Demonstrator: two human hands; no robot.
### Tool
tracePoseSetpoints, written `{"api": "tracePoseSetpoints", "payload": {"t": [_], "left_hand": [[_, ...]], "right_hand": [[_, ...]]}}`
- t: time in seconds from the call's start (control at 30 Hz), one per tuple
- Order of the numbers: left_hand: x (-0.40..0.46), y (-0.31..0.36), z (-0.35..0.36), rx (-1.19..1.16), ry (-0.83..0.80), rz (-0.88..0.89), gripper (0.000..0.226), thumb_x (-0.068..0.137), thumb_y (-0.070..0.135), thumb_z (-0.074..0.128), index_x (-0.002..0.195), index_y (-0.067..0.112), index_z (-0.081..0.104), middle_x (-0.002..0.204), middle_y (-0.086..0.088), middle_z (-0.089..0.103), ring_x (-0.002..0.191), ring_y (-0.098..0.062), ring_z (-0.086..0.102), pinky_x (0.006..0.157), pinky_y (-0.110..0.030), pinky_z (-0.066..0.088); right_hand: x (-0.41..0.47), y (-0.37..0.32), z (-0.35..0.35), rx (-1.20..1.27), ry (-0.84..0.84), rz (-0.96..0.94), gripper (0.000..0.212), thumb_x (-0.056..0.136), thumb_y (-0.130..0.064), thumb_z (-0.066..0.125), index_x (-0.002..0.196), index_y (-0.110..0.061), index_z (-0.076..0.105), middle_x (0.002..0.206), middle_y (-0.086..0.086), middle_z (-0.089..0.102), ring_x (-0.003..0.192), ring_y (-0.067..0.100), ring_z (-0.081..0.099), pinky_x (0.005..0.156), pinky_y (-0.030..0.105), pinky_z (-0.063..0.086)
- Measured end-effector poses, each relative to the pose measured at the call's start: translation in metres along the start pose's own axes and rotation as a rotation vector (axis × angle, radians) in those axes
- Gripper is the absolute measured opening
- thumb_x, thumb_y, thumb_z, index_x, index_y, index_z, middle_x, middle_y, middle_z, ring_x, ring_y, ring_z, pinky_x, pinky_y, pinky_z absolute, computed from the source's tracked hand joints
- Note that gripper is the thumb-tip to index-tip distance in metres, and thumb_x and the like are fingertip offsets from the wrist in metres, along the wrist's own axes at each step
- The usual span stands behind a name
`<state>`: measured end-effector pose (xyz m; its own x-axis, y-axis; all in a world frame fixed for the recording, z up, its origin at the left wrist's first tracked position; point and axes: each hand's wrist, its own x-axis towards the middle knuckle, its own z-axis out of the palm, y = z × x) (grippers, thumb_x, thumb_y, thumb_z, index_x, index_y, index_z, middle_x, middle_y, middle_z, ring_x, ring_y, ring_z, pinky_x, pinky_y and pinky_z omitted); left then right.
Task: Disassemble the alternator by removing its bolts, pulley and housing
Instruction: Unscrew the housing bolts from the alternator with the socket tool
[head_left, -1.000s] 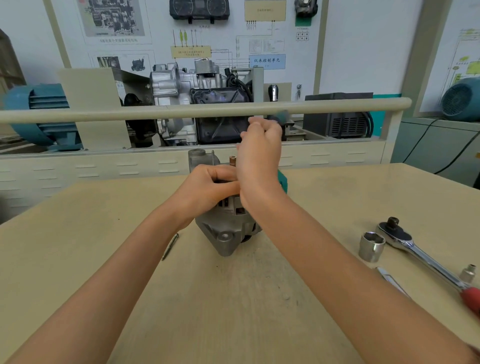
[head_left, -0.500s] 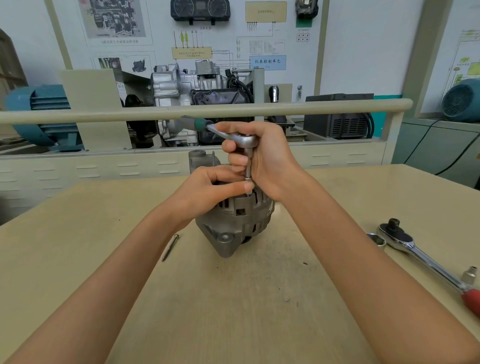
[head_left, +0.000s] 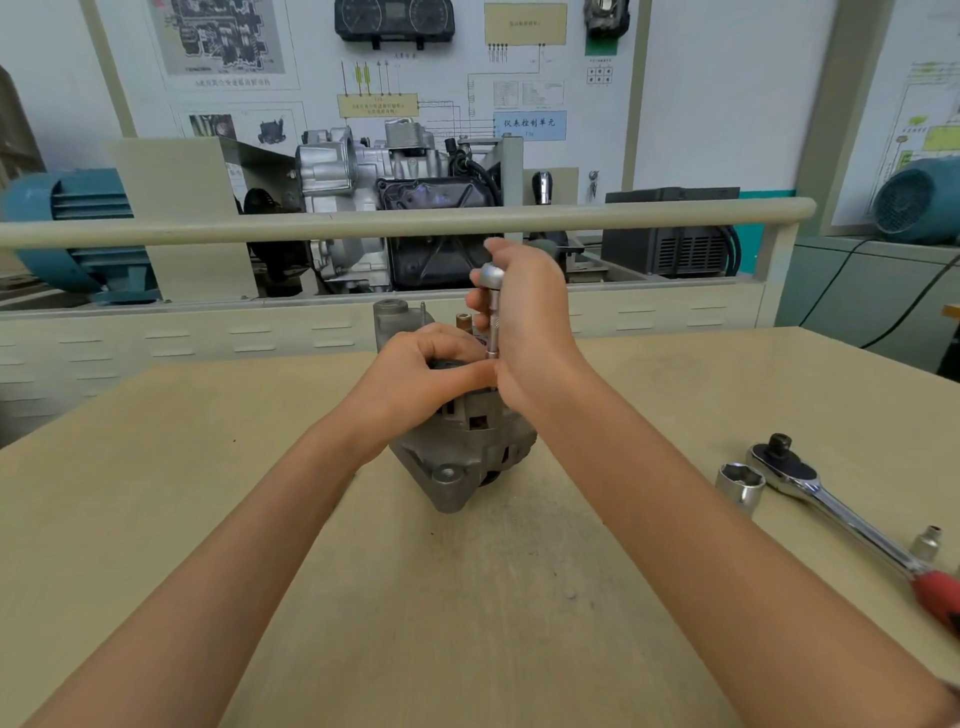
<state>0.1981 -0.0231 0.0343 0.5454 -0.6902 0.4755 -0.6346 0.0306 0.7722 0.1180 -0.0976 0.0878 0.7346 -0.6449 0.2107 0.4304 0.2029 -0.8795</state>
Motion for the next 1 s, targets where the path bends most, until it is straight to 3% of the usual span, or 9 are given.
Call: {"api": "tracePoseSetpoints", "payload": {"t": [0.17, 0.23, 0.37, 0.47, 0.53, 0.63, 0.7, 0.8, 1.0], "left_hand": [[-0.004, 0.005, -0.002, -0.047, -0.055, -0.03, 0.007, 0.079, 0.026, 0.072, 0.081, 0.031, 0.077, 0.094, 0.022, 0.07, 0.088, 0.008, 0.064, 0.072, -0.004, 0.046], [-0.005, 0.006, -0.002, -0.084, -0.069, -0.022, 0.008, 0.074, 0.03, 0.072, 0.08, 0.032, 0.076, 0.092, 0.023, 0.071, 0.087, 0.008, 0.064, 0.071, -0.003, 0.045], [-0.005, 0.005, -0.002, -0.085, -0.066, 0.016, 0.008, 0.073, 0.028, 0.072, 0.079, 0.032, 0.076, 0.088, 0.023, 0.071, 0.085, 0.008, 0.064, 0.072, -0.004, 0.045], [-0.003, 0.001, -0.002, -0.035, -0.036, 0.058, 0.041, 0.082, 0.007, 0.068, 0.06, 0.04, 0.073, 0.075, 0.027, 0.067, 0.075, 0.012, 0.06, 0.065, -0.003, 0.043], [-0.002, 0.0, 0.0, -0.003, -0.015, 0.059, 0.05, 0.082, 0.003, 0.065, 0.052, 0.042, 0.07, 0.069, 0.028, 0.065, 0.069, 0.013, 0.058, 0.061, -0.003, 0.042], [-0.002, 0.002, 0.001, -0.007, -0.01, 0.057, 0.047, 0.083, 0.003, 0.064, 0.054, 0.04, 0.07, 0.069, 0.027, 0.065, 0.067, 0.013, 0.059, 0.061, -0.003, 0.042], [-0.003, 0.003, 0.0, -0.012, -0.032, 0.053, 0.032, 0.085, 0.007, 0.065, 0.07, 0.034, 0.073, 0.075, 0.025, 0.068, 0.072, 0.01, 0.062, 0.065, -0.005, 0.045], [-0.003, 0.004, -0.001, -0.02, -0.047, 0.003, 0.01, 0.085, 0.018, 0.068, 0.09, 0.023, 0.075, 0.088, 0.017, 0.073, 0.085, 0.001, 0.067, 0.073, -0.01, 0.05], [-0.005, 0.006, -0.003, -0.08, -0.084, -0.002, 0.009, 0.079, 0.029, 0.07, 0.083, 0.032, 0.077, 0.095, 0.024, 0.071, 0.092, 0.008, 0.064, 0.076, -0.004, 0.045]], "right_hand": [[0.005, -0.006, -0.01, -0.029, -0.353, 0.118, 0.022, 0.093, -0.017, 0.04, 0.082, -0.014, 0.058, 0.058, -0.001, 0.048, 0.042, 0.009, 0.037, 0.041, 0.018, 0.031], [0.006, -0.007, -0.011, -0.036, -0.397, 0.111, 0.025, 0.094, -0.02, 0.039, 0.076, -0.014, 0.056, 0.054, -0.002, 0.048, 0.039, 0.009, 0.037, 0.04, 0.018, 0.031], [0.001, 0.003, -0.001, -0.077, -0.129, -0.058, 0.026, 0.096, -0.013, 0.039, 0.075, -0.017, 0.055, 0.056, -0.002, 0.049, 0.044, 0.009, 0.039, 0.041, 0.018, 0.033], [-0.004, 0.013, 0.006, -0.167, 0.063, -0.219, 0.024, 0.099, -0.016, 0.034, 0.081, -0.026, 0.046, 0.071, -0.004, 0.048, 0.059, 0.007, 0.044, 0.054, 0.018, 0.037], [-0.005, 0.014, 0.006, -0.154, 0.134, -0.245, 0.022, 0.101, -0.018, 0.033, 0.081, -0.028, 0.037, 0.08, -0.004, 0.047, 0.065, 0.005, 0.044, 0.053, 0.012, 0.038], [-0.002, 0.014, 0.006, -0.172, 0.166, -0.236, 0.022, 0.101, -0.022, 0.033, 0.08, -0.029, 0.032, 0.102, 0.003, 0.045, 0.088, 0.013, 0.047, 0.061, 0.019, 0.036], [0.0, 0.014, 0.005, -0.183, 0.109, -0.205, 0.019, 0.101, -0.029, 0.033, 0.082, -0.028, 0.035, 0.098, 0.001, 0.047, 0.087, 0.014, 0.049, 0.063, 0.023, 0.034], [0.003, 0.008, 0.0, -0.109, -0.024, -0.101, 0.025, 0.1, -0.034, 0.033, 0.082, -0.022, 0.044, 0.077, -0.002, 0.048, 0.062, 0.011, 0.046, 0.058, 0.025, 0.035], [0.009, -0.007, -0.015, 0.042, -0.403, 0.146, 0.037, 0.099, -0.031, 0.032, 0.071, -0.014, 0.048, 0.057, 0.002, 0.049, 0.047, 0.013, 0.038, 0.049, 0.025, 0.03]]}}
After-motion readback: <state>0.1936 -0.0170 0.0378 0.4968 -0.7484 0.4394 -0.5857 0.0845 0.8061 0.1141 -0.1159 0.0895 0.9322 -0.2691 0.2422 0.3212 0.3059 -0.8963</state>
